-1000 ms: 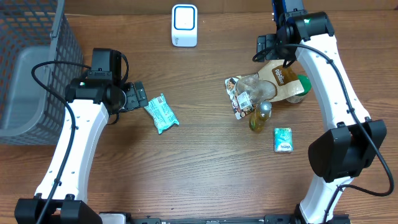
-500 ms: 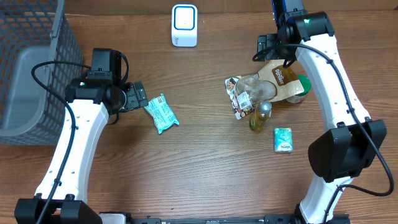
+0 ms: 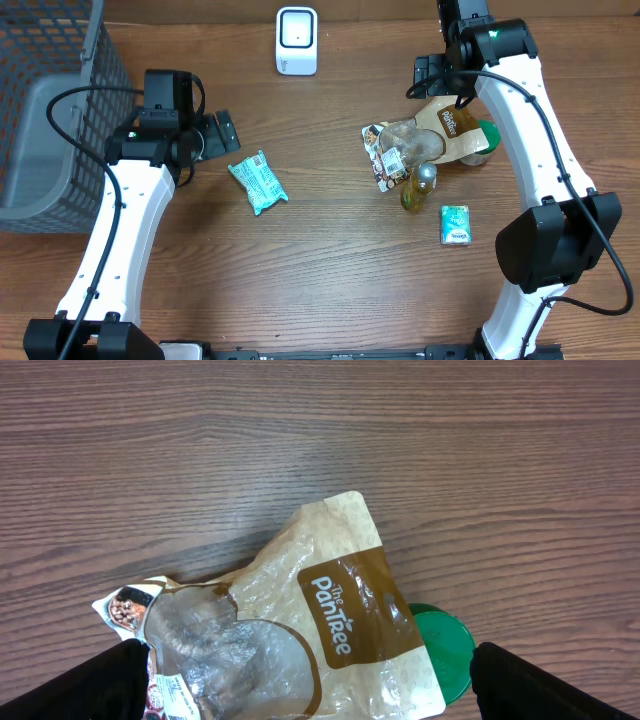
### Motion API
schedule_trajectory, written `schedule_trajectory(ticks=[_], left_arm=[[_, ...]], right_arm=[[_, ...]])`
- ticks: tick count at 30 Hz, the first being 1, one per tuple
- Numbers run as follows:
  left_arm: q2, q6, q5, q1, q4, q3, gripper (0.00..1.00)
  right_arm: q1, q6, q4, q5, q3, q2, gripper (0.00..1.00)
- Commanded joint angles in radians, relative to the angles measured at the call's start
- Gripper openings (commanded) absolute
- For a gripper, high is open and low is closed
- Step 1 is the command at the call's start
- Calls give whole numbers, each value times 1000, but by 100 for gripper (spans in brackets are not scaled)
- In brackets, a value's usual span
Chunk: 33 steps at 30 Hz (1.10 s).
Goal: Scan the item barcode
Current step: 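Reach the left gripper to the teal wipes pack and grasp it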
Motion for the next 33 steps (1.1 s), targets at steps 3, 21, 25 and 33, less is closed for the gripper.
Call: schedule_trajectory(ticks=[3, 21, 25, 33], left_arm=[[-4, -31, 86, -2, 16, 10, 100], [22, -137, 264, -95, 88, -248, 56], [37, -236, 194, -109, 97, -270, 53], [135, -293, 175, -129, 155, -277, 54]], right_arm=[[-2, 7, 5, 14, 1, 3, 100], [-2, 7, 5, 14, 1, 3, 100], [-2, 7, 5, 14, 1, 3, 100], [-2, 7, 5, 14, 1, 3, 100]])
